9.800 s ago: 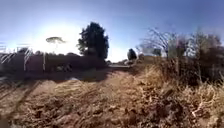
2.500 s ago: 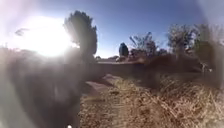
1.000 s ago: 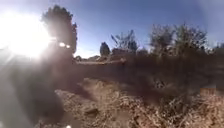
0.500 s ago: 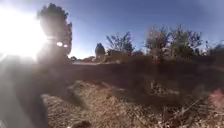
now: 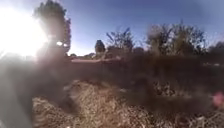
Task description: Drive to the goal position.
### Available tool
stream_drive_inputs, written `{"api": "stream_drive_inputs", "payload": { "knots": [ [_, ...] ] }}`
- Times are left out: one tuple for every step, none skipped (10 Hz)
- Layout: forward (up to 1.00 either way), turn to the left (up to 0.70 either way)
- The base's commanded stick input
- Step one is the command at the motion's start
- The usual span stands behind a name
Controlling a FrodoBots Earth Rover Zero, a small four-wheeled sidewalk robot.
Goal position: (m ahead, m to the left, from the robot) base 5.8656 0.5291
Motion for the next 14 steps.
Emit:
{"api": "stream_drive_inputs", "payload": {
  "knots": [
    [0.5,0.48],
    [0.5,0.23],
    [0.5,0.01],
    [0.5,0.0],
    [0.5,0.0],
    [0.5,0.17],
    [0.5,0.46],
    [0.5,0.03],
    [0.5,0.0],
    [0.5,0.0],
    [0.5,0.0],
    [0.5,0.26],
    [0.5,0.5],
    [0.5,0.35]
  ]
}}
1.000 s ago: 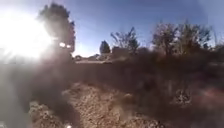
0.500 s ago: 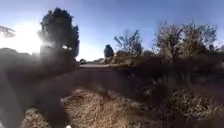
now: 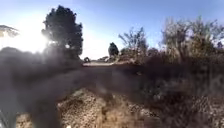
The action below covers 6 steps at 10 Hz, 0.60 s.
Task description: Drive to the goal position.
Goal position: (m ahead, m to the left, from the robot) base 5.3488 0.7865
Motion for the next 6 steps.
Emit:
{"api": "stream_drive_inputs", "payload": {
  "knots": [
    [0.5,0.04],
    [0.5,0.0],
    [0.5,0.0],
    [0.5,0.0],
    [0.5,0.0],
    [0.5,0.0]
  ]
}}
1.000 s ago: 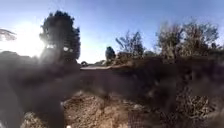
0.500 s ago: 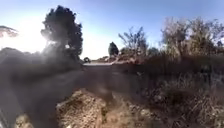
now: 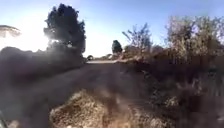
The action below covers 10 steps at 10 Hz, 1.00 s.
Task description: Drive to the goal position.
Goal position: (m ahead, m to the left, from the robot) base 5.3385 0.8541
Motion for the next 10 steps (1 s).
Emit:
{"api": "stream_drive_inputs", "payload": {
  "knots": [
    [0.5,0.08],
    [0.5,0.5],
    [0.5,0.41],
    [0.5,0.08],
    [0.5,0.0],
    [0.5,0.0],
    [0.5,0.0],
    [0.5,0.0],
    [0.5,0.0],
    [0.5,0.0]
  ]
}}
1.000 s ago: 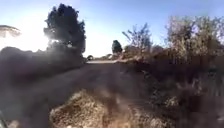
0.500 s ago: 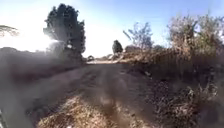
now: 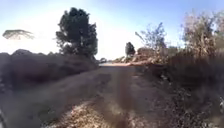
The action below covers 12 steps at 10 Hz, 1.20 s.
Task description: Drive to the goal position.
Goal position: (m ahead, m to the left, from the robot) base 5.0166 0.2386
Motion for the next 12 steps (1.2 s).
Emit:
{"api": "stream_drive_inputs", "payload": {
  "knots": [
    [0.5,0.0],
    [0.5,0.0],
    [0.5,0.0],
    [0.5,0.0],
    [0.5,0.0],
    [0.5,0.0],
    [0.5,0.0],
    [0.5,0.0],
    [0.5,0.0],
    [0.5,0.0],
    [0.5,0.0],
    [0.5,0.0]
  ]
}}
